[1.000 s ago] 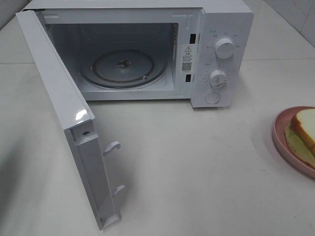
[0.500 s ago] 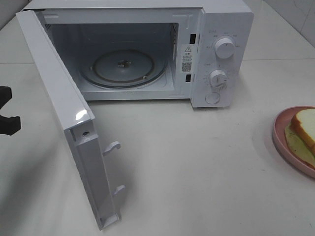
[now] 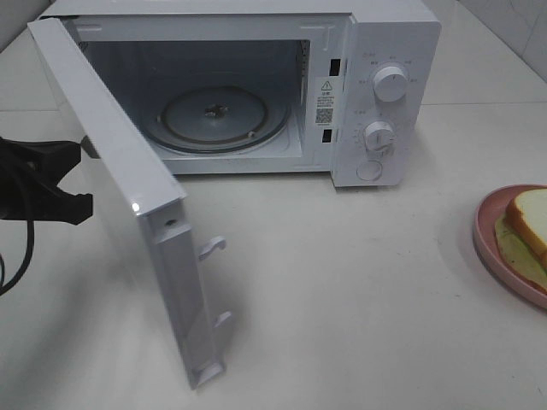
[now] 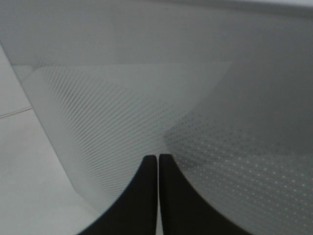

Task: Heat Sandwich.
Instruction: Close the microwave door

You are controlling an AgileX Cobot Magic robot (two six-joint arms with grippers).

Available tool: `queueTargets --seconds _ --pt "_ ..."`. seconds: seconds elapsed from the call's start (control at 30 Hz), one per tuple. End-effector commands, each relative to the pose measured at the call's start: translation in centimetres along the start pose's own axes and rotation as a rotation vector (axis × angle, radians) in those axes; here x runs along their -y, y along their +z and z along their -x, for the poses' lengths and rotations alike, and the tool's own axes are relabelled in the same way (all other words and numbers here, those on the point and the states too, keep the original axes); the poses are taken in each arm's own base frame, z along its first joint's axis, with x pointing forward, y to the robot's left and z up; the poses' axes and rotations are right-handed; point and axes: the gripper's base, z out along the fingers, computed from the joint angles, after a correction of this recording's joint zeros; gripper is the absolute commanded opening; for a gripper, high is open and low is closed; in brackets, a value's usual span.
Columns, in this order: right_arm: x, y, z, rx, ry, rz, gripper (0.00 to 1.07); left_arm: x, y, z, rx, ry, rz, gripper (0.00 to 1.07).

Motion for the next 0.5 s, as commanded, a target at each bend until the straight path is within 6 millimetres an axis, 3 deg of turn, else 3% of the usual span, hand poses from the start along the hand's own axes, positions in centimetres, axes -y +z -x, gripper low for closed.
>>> queueTargets --seconds 0.03,0.5 --pt "0.0 -0.2 -0.2 0.03 -0.007 -0.002 0.76 0.7 0.6 0.8 0.04 0.001 -0.028 0.0" --pt "0.0 -0.2 -0.2 0.03 -0.006 -0.002 0.76 4.3 4.1 2.1 0.056 -0.019 -0.113 0.0"
